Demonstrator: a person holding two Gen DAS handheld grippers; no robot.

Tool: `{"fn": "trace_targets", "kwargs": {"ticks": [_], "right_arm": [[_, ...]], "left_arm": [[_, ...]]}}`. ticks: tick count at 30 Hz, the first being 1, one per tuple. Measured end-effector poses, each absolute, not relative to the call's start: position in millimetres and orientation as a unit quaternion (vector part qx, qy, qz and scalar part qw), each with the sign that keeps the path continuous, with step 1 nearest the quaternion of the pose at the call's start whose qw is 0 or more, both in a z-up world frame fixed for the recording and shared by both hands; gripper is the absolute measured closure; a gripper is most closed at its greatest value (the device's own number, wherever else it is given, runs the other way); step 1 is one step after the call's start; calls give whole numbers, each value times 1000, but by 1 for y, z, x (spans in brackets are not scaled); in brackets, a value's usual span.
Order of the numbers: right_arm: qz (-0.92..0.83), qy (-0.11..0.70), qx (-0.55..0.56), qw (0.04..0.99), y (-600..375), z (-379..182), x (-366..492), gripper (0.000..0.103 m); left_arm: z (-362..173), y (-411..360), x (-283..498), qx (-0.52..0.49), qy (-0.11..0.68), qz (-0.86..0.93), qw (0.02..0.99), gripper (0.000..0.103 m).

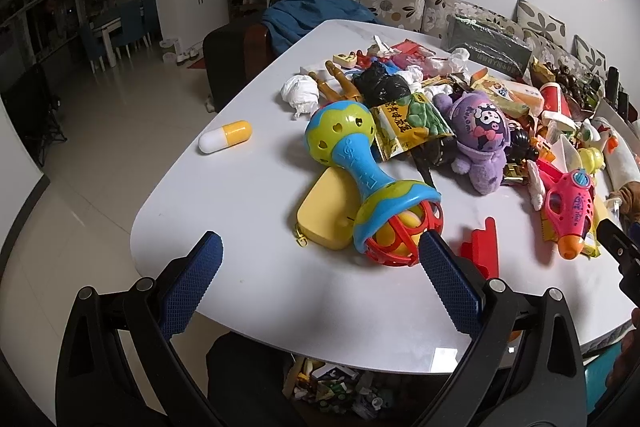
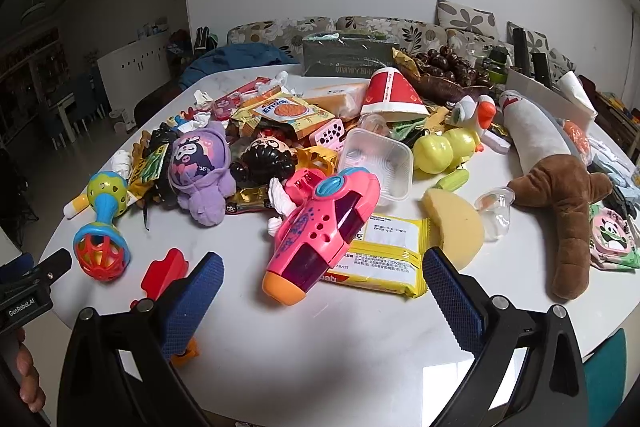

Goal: Collect trash

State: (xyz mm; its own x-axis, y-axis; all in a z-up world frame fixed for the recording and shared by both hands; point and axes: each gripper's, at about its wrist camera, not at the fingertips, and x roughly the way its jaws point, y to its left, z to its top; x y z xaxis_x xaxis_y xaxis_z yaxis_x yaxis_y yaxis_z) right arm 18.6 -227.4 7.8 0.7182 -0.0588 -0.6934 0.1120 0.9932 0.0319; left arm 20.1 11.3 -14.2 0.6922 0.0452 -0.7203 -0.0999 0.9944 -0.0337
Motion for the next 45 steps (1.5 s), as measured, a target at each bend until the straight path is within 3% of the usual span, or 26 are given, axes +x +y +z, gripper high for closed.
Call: {"fn": "trace_targets", "kwargs": {"ticks": [17,26,28,30,31,33,45], "right_arm": [[-51,380,45,923,-231,2,47,4],[-53,454,68,887,-254,-50,118,4],[-39,450,32,892,-248,-55,117,14],[-14,432,17,902,-246,-50,112,35],[0,433,26,901,-249,-47,110,52],[23,434,39,900,-255,-43,107,61],[116,377,79,915,-266,-3,55,67]], "left_arm": [[-19,14,30,-41,393,40,918,7],[-18,32,31,-75,379,16,922,7],[-13,37,28,-82,367,4,927,7],[-9,45,24,-89,351,-10,932,7],[-8,50,20,-92,343,-19,935,7],[-9,54,18,-94,341,-29,935,7],[-18,4,52,-31,354,-47,934,7]]}}
